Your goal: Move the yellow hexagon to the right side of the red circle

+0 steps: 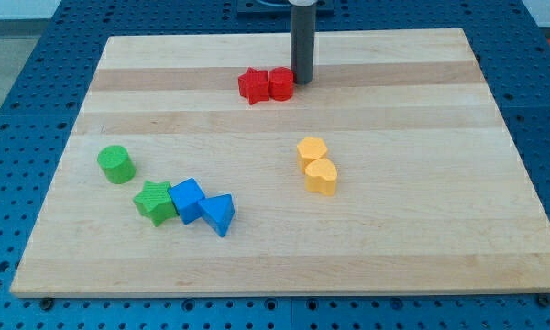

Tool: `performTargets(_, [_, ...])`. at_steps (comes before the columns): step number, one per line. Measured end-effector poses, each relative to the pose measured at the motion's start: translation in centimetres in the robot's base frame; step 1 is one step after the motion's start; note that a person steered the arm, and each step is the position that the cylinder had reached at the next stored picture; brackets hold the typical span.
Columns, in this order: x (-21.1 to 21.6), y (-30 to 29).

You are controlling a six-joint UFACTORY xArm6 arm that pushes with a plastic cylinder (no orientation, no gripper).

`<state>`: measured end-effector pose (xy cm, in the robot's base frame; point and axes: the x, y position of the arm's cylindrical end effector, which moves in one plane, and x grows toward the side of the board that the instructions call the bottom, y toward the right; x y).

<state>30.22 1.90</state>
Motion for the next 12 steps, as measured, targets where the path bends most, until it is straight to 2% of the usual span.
performTargets(1, [0.7, 0.8])
performTargets(2, [4.9, 4.0])
performTargets(4, [19.6, 9.4])
performTargets(5, [21.1, 9.6])
performTargets(6, [24.6, 9.0])
performTargets(8, [26.2, 8.2])
performTargets(10, [26.2, 4.6])
performTargets(11, [23.2, 4.1])
performTargets(12, [17.4, 4.1])
